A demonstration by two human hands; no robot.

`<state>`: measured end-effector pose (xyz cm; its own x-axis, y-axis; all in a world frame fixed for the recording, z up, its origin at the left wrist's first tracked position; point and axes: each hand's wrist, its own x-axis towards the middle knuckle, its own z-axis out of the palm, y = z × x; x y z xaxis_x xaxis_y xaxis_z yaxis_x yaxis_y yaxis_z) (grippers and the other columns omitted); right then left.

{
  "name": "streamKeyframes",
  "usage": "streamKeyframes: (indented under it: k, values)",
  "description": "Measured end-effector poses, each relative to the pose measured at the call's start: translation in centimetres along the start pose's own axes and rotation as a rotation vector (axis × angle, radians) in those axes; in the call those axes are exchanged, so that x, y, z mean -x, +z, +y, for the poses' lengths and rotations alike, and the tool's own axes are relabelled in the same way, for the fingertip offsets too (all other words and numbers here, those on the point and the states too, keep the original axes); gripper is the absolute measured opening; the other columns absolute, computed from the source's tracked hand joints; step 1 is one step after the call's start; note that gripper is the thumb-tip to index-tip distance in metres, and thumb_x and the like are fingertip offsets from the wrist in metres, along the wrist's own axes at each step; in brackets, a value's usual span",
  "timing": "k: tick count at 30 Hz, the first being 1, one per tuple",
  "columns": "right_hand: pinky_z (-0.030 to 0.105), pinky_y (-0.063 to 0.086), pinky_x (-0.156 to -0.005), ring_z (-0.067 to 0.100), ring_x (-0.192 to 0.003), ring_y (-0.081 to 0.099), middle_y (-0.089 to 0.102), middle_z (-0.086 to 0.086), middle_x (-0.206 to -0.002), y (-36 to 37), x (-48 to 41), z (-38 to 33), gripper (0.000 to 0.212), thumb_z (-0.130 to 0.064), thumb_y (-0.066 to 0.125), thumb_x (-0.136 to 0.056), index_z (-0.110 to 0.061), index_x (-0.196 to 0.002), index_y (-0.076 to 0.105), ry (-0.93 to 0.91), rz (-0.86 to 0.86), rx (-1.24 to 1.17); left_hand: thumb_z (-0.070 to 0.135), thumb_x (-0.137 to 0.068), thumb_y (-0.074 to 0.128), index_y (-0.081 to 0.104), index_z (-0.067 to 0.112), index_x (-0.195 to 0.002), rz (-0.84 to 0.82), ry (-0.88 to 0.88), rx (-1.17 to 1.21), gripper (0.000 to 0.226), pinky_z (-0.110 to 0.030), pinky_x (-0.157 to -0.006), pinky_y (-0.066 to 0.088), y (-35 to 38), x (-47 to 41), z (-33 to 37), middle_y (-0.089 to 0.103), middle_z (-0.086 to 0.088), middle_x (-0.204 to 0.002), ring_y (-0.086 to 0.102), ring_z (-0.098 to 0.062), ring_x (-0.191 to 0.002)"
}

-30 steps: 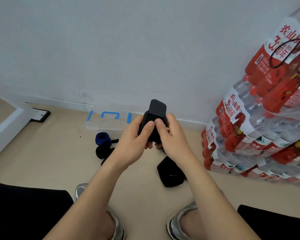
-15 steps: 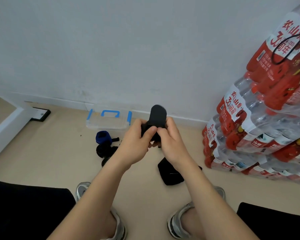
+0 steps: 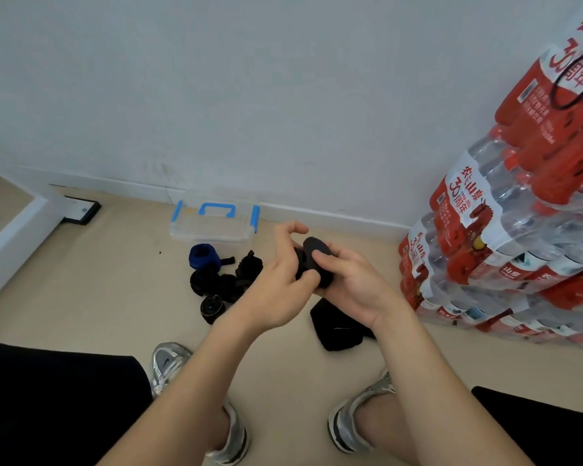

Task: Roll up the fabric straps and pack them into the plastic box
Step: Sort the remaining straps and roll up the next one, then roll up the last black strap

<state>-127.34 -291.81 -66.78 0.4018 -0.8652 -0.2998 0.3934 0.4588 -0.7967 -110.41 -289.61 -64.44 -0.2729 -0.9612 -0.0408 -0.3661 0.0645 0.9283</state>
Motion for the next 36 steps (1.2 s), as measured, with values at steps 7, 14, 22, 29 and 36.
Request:
streamKeyframes:
  k: [7,14,22,29,36]
  values:
    - [0.049,0.057,-0.091,0.027,-0.101,0.073,0.078,0.012,-0.106,1.6,-1.6,3.2,0.022,-0.024,0.056,-0.112,-0.007,-0.111,0.07,-0.268,0.355,0.481,0.066,-0.109,0.033,0.048,0.029,-0.122,0.088,-0.3,0.007,0.042,-0.034,-0.084,0.055,1.1,-1.1,-1.4,0.063,0.001,-0.121,0.065,-0.02,-0.101]
    - [0.041,0.06,-0.096,0.027,-0.106,0.073,0.076,0.016,-0.109,2.9,-2.7,4.3,0.014,-0.018,0.062,-0.11,-0.005,-0.114,0.063,-0.237,0.429,-0.005,0.038,-0.115,0.042,0.048,0.024,-0.113,0.219,-0.124,-0.031,0.016,-0.045,-0.091,0.055,1.0,-1.3,-1.9,0.07,0.005,-0.108,0.069,-0.017,-0.104]
    - [0.029,0.035,-0.05,0.017,-0.059,0.048,0.06,0.005,-0.081,-0.2,-3.0,4.0,0.032,-0.047,0.06,-0.105,-0.015,-0.107,0.057,0.048,0.236,0.215,0.021,-0.114,0.042,0.047,0.023,-0.122,0.139,-0.02,-0.041,0.009,-0.025,-0.083,0.05,1.0,-1.6,-3.8,0.063,0.006,-0.112,0.063,-0.003,-0.101]
    - [0.022,0.035,-0.045,0.011,-0.05,0.047,0.052,-0.009,-0.057,-1.3,-4.2,10.5,0.031,-0.028,0.052,-0.1,-0.027,-0.069,0.054,-0.036,0.584,0.325,0.041,-0.113,0.042,0.049,0.01,-0.114,-0.023,-0.361,-0.165,0.032,-0.018,-0.063,0.048,2.5,-3.0,-8.3,0.068,-0.008,-0.103,0.066,-0.013,-0.086]
    - [0.039,0.057,-0.059,0.027,-0.072,0.074,0.075,0.003,-0.081,-6.9,-4.8,12.9,0.039,-0.03,0.045,-0.111,-0.015,-0.083,0.067,0.23,0.276,1.107,0.033,-0.111,0.055,0.05,0.015,-0.128,-0.259,-0.398,-0.464,0.025,-0.033,-0.087,0.048,3.2,-2.7,-15.2,0.049,-0.007,-0.121,0.058,-0.024,-0.101]
